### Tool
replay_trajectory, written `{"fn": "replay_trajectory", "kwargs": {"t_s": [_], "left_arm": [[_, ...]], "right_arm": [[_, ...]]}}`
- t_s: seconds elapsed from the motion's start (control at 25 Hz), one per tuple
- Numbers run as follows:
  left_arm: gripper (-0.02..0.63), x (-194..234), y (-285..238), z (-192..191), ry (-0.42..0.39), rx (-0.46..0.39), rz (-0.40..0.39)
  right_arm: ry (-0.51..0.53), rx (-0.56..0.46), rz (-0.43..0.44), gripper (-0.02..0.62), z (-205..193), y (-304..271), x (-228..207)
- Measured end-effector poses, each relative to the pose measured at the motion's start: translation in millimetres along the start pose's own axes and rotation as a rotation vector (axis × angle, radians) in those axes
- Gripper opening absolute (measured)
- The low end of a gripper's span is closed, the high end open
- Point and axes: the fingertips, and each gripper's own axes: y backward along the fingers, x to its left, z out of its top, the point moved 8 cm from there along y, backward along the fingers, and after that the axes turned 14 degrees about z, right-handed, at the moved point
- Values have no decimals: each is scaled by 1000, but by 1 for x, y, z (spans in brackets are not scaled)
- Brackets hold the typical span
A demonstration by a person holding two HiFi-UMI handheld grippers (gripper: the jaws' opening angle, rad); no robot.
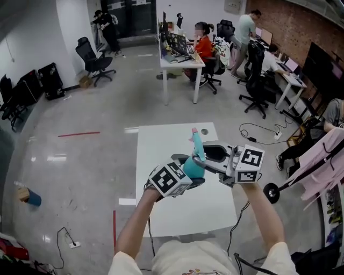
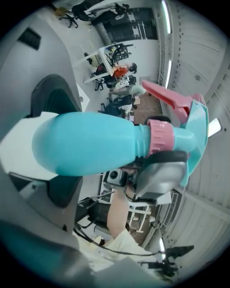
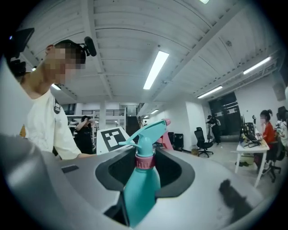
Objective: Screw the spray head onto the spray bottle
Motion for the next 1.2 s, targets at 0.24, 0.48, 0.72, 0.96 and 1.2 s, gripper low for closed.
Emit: {"fn": "replay_trajectory", "kwargs": {"t_s": [0.24, 0.48, 0.72, 0.96, 1.2], "left_arm": [[385, -14, 12, 16, -64, -18, -94], [385, -29, 34, 29, -130, -56, -206], [385, -43, 44, 33, -186, -44, -316], [385, -50, 48, 31, -160, -27, -325], [385, -51, 44, 28, -79, -21, -176]], "right_arm": [[33, 4, 193, 135, 15, 12, 10], [34, -4, 385, 135, 34, 12, 21], [21, 82, 527, 135, 45, 11, 31], [25, 130, 545, 135, 47, 10, 39], [39, 135, 421, 135, 43, 10, 42]]}}
